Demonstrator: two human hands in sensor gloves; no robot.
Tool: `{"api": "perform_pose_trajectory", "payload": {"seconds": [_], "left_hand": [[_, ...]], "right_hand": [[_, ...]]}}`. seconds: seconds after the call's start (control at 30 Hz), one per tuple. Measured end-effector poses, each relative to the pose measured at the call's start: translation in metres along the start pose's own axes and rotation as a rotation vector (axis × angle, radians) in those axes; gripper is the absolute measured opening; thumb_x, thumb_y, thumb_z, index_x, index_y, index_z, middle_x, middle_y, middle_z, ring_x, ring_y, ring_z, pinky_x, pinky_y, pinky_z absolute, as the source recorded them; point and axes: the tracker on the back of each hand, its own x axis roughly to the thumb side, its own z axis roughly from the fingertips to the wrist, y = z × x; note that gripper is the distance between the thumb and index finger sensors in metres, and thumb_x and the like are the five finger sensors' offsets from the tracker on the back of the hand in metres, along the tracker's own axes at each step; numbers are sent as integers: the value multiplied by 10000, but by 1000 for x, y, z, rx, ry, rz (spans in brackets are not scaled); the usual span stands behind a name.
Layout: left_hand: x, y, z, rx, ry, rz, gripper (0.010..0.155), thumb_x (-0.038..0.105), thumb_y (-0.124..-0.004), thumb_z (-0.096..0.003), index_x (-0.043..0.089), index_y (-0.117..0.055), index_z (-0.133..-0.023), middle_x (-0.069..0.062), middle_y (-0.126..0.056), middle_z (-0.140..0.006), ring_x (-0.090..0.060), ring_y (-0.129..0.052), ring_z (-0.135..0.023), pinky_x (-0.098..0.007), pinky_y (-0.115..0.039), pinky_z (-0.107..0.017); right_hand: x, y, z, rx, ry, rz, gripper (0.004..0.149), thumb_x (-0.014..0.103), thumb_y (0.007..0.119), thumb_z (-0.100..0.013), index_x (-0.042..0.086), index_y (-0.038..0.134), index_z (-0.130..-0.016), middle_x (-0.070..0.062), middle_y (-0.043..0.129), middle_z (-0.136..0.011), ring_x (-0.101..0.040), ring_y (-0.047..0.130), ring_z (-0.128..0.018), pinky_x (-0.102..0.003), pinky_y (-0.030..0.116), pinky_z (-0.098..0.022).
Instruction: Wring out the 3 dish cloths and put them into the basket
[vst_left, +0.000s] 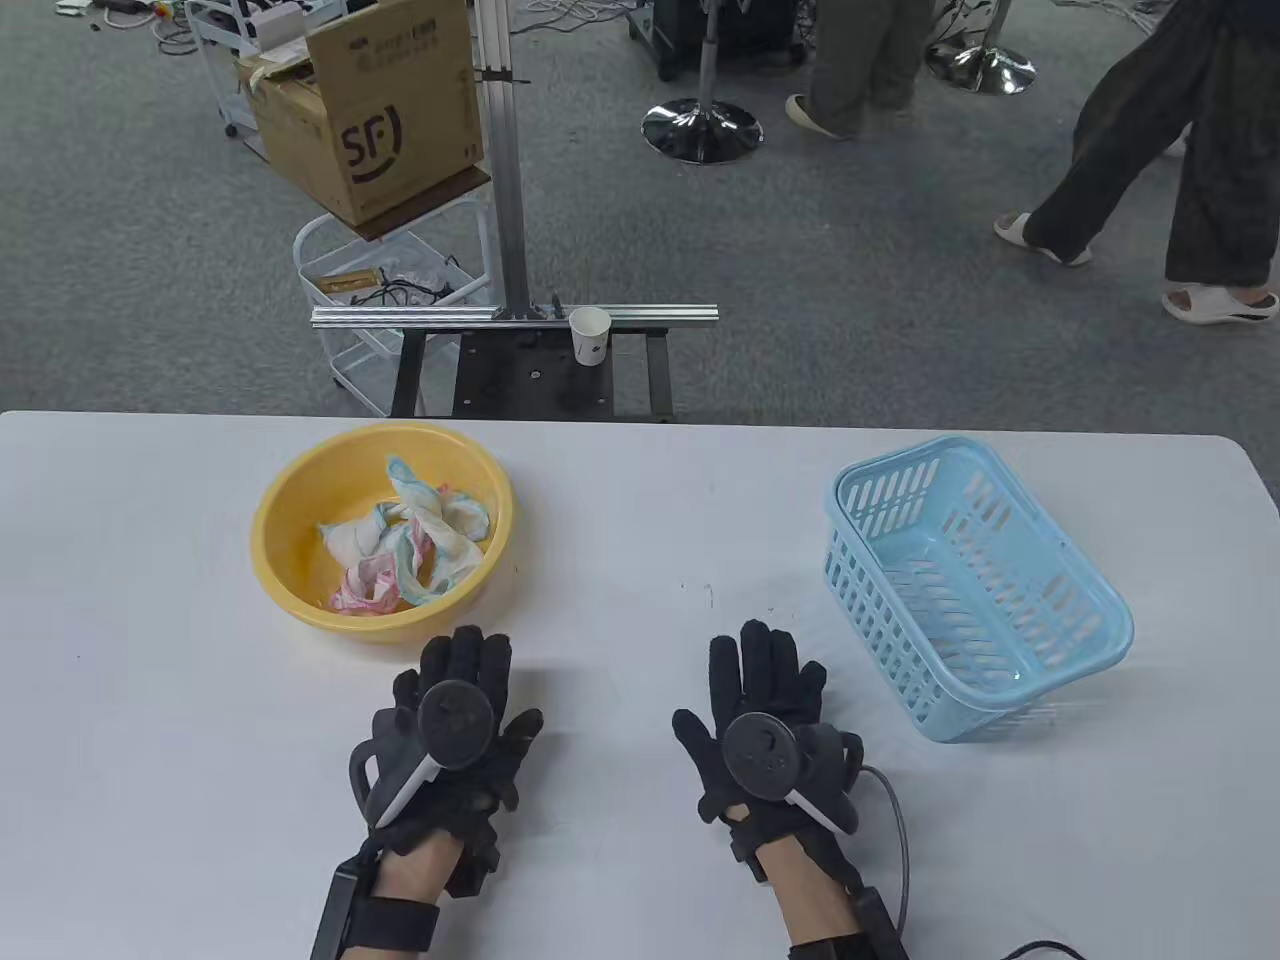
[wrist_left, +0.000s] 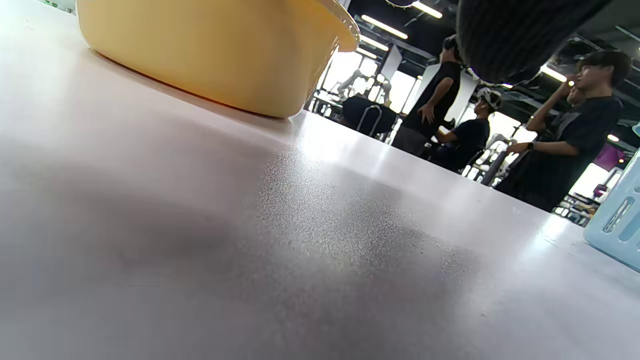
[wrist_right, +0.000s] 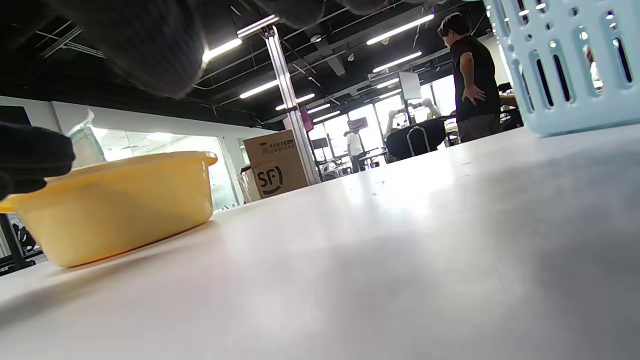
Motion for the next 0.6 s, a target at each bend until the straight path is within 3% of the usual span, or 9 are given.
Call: {"api": "perform_pose_trajectory", "payload": {"seconds": [0.6], "left_hand": [[2, -1, 0, -6, -4, -3, 875, 632, -759, -446, 422, -241, -1119, 162, -153, -1188, -202, -126, -1161, -568, -191, -824]], "right_hand": [[-1, -1, -1, 3, 6, -6, 824, 591, 713, -537, 145, 300, -1092, -218, 213, -1149, -518, 226, -1058, -760, 279, -683]]}}
